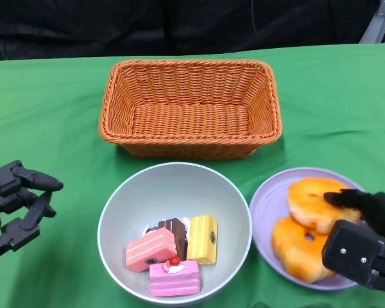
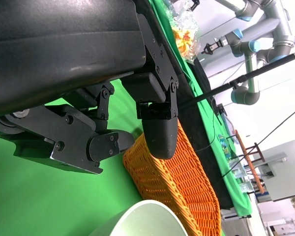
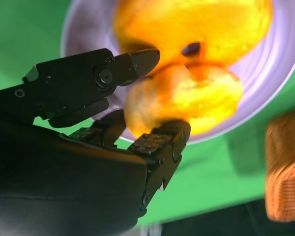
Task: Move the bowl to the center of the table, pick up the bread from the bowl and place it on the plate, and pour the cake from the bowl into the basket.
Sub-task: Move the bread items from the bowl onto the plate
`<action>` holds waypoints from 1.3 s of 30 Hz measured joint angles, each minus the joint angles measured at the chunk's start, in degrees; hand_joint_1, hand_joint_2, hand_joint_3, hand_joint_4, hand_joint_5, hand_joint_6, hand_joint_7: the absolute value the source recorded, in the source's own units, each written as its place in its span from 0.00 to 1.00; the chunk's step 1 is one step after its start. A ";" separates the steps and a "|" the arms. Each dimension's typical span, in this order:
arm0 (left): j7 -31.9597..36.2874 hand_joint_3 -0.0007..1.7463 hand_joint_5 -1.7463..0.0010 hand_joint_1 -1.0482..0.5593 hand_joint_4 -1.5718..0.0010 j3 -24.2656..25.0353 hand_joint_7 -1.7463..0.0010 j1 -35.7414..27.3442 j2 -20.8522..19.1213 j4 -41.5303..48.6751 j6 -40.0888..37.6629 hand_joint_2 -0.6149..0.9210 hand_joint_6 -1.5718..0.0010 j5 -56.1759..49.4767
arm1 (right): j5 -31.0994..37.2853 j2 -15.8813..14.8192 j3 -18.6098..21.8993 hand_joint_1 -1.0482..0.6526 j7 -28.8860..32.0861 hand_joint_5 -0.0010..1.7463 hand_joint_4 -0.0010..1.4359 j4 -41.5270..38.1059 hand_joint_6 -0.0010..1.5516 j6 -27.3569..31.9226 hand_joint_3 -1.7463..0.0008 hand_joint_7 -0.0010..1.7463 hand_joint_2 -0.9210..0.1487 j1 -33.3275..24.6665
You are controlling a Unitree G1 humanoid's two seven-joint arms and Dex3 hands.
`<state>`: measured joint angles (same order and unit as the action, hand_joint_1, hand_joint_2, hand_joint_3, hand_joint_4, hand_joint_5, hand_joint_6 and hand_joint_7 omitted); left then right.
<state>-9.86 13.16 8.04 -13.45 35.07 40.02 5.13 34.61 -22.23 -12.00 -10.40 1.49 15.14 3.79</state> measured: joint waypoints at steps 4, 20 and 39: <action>0.10 0.36 0.20 0.66 0.50 -0.01 0.42 0.02 0.00 0.00 0.02 0.89 0.47 -0.33 | 0.01 -0.53 0.00 0.37 -4.83 0.00 0.16 5.26 0.19 4.64 0.99 0.00 0.00 -0.91; 0.15 0.36 0.20 0.66 0.50 -0.10 0.40 -0.04 -0.02 0.04 0.09 0.90 0.48 -0.47 | 4.48 1.81 0.35 0.35 0.32 0.00 0.07 12.61 0.13 9.75 0.94 0.00 0.00 -3.40; 0.46 0.35 0.20 0.66 0.50 -0.54 0.40 -0.06 -0.03 -0.03 0.10 0.90 0.48 -0.49 | -0.04 0.23 1.11 0.34 -7.55 0.04 0.19 12.31 0.20 11.12 0.94 0.01 0.00 -2.22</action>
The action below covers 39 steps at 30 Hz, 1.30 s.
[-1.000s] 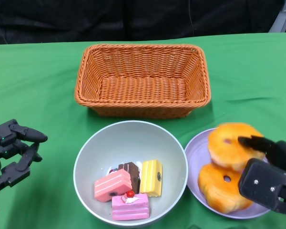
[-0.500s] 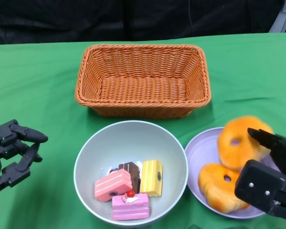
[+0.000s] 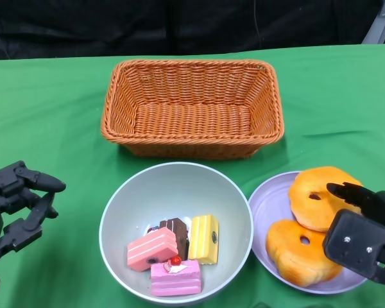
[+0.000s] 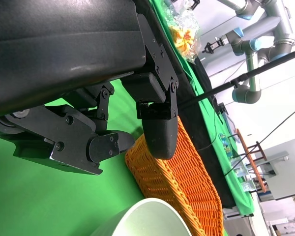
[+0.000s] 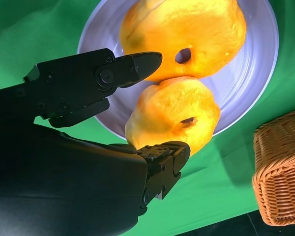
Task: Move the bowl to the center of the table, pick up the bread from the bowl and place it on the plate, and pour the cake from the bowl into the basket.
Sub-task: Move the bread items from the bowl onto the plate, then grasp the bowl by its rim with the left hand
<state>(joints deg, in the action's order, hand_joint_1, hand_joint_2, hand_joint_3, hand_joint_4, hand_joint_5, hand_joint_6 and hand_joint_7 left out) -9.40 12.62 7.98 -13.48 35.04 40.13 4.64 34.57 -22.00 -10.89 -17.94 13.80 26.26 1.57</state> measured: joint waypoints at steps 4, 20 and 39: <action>0.00 0.35 0.19 0.66 0.51 -0.09 0.40 -0.04 0.00 -0.01 0.01 0.90 0.48 0.00 | -0.44 0.37 0.75 0.36 2.61 0.03 0.19 0.38 0.23 -1.71 0.97 0.02 0.01 -0.55; -7.59 0.07 0.71 0.45 0.60 -1.55 0.90 -0.55 -1.51 0.00 3.30 0.98 0.53 2.44 | -31.47 16.53 11.88 0.56 17.21 0.59 0.57 1.67 0.60 -43.16 0.82 0.31 0.02 -11.27; -15.76 0.00 0.93 0.23 0.57 -11.58 0.97 1.15 -16.52 -10.23 32.23 0.95 0.55 -18.18 | -36.91 18.64 12.87 0.59 15.01 0.87 0.52 -1.03 0.45 -43.46 0.51 0.65 0.26 -12.34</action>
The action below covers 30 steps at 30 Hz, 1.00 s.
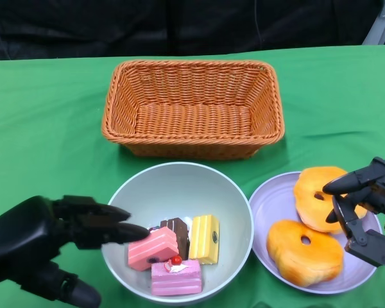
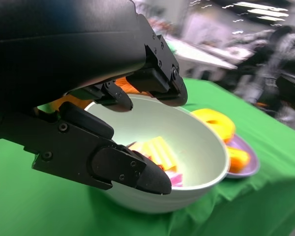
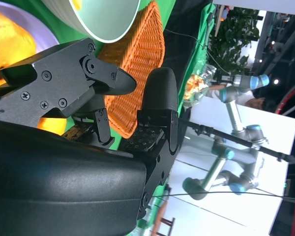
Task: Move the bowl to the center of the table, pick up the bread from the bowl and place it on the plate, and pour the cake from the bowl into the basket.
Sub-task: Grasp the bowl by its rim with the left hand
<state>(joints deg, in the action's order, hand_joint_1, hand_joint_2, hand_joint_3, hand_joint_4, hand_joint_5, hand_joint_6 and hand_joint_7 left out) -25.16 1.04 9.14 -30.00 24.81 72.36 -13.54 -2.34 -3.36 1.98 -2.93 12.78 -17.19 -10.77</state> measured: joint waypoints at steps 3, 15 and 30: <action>3.20 0.00 0.93 0.24 0.52 0.69 0.97 1.98 0.87 2.30 5.09 0.93 0.50 -4.08 | -0.06 0.82 -0.05 0.58 0.00 0.88 0.52 0.02 0.45 0.56 0.53 0.65 0.25 -0.29; 18.61 0.00 0.95 0.38 0.33 6.18 0.98 4.70 5.50 4.63 8.45 0.92 0.37 -30.11 | -3.18 3.07 -2.78 0.57 -1.86 0.91 0.48 5.32 0.43 2.32 0.53 0.69 0.24 -8.23; 37.43 0.00 0.97 0.39 0.28 -4.46 0.99 5.65 -0.16 4.46 -1.49 0.92 0.33 -41.21 | -2.20 3.60 -3.60 0.58 -1.67 0.90 0.48 7.19 0.44 2.32 0.51 0.68 0.24 -11.34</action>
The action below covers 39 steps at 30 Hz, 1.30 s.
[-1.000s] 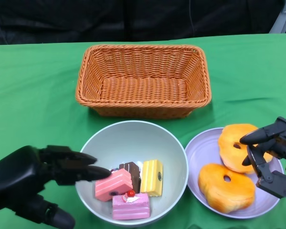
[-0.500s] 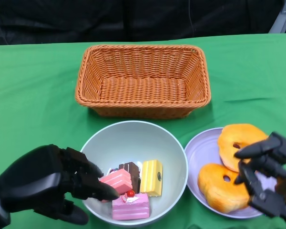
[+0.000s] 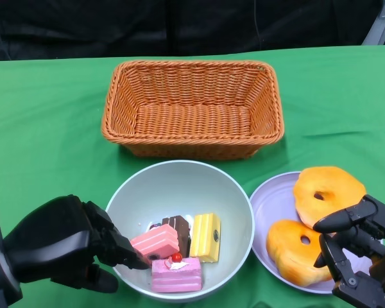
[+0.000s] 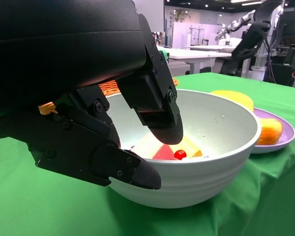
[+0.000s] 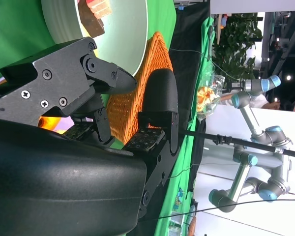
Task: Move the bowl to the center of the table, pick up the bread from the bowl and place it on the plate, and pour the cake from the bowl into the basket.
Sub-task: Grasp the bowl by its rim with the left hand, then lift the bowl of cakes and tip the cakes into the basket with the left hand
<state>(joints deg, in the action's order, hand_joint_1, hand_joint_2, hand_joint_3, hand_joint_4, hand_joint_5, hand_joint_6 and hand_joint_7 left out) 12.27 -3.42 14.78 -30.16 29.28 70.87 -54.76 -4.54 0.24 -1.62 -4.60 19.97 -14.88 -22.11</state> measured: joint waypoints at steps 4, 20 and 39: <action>4.29 0.01 0.99 0.39 0.32 -5.45 1.00 1.12 -1.32 -0.71 -7.24 0.94 0.37 -6.16 | -0.37 0.21 -1.02 0.58 -0.38 0.90 0.48 2.22 0.43 0.05 0.56 0.68 0.20 -0.81; 19.76 0.00 0.99 0.44 0.30 -23.33 0.99 6.23 -2.65 3.92 -18.60 0.96 0.34 -11.74 | -1.83 0.55 -1.11 0.59 -0.63 0.91 0.48 3.48 0.43 0.55 0.53 0.71 0.21 -1.30; 39.65 0.39 0.00 0.55 0.51 -30.73 0.25 11.17 -2.87 15.45 -5.94 0.86 0.51 -5.87 | -1.00 1.10 -1.24 0.59 -0.10 0.89 0.48 2.90 0.43 0.59 0.56 0.67 0.18 -1.02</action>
<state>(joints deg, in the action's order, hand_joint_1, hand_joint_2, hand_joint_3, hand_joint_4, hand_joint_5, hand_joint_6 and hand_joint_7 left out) 51.92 -34.15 25.96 -33.03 44.72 64.93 -60.62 -5.54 1.33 -2.86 -4.71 22.87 -14.29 -23.13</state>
